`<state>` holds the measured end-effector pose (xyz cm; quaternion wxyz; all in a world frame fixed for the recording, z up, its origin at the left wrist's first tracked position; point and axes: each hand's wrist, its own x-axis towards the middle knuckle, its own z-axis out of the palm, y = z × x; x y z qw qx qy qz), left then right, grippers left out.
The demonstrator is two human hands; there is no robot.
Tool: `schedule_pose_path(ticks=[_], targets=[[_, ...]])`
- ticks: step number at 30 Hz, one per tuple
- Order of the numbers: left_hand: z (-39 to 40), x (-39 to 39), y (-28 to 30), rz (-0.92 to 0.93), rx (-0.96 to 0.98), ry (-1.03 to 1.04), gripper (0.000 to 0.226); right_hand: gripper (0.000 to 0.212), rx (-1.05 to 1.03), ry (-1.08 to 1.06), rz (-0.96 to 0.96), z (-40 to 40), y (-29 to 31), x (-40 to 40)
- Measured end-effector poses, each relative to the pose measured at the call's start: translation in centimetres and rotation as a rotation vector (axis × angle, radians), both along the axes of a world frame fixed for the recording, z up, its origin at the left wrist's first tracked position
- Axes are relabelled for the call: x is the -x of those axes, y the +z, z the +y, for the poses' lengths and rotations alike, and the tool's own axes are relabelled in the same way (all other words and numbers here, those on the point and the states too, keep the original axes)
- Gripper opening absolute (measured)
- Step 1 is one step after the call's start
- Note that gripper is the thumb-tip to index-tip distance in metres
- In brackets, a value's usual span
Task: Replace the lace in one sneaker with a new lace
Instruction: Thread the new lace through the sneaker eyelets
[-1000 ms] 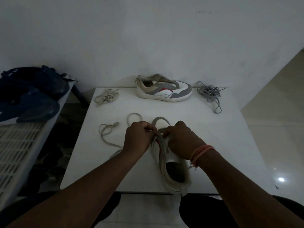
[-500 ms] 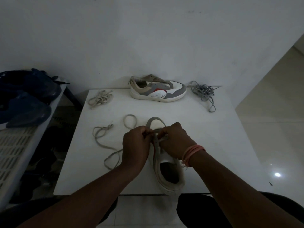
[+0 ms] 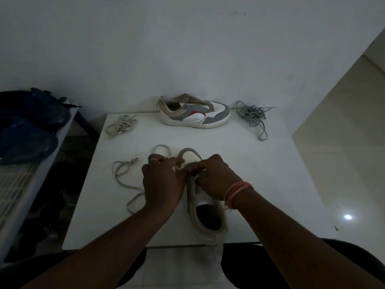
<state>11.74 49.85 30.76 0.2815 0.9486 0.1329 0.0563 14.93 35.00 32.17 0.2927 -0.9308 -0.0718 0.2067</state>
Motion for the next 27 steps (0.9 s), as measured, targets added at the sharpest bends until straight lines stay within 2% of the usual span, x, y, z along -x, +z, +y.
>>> schedule_pose_path(ticks=[2,4,8,12,15,21,27], targets=[[-0.9,0.8,1.1,0.115,-0.065,0.019,0.046,0.020,0.006,0.025,-0.052,-0.2,0.2,0.0],[-1.7,1.7,1.6,0.119,-0.100,-0.034,0.044,0.020,0.009,0.025,-0.076,-0.3,0.3,0.0],[-1.6,1.7,1.1,0.147,0.084,-0.114,0.039,0.028,-0.068,-0.023,-0.016,-1.0,0.7,-0.3],[-2.0,1.7,1.3,0.161,0.059,-0.116,0.053,0.039,-0.176,-0.123,0.045,-1.8,1.6,-0.9],[-2.3,1.6,1.5,0.152,0.073,-0.084,0.060,0.039,-0.105,-0.030,0.004,-1.3,1.4,-0.5],[-2.0,1.4,1.5,0.171,-0.039,-0.141,0.023,0.031,0.009,-0.008,-0.101,-0.3,0.4,0.5],[-1.6,1.3,0.9,0.161,-0.063,-0.198,0.020,0.031,0.016,-0.052,-0.165,0.2,-0.5,0.9]])
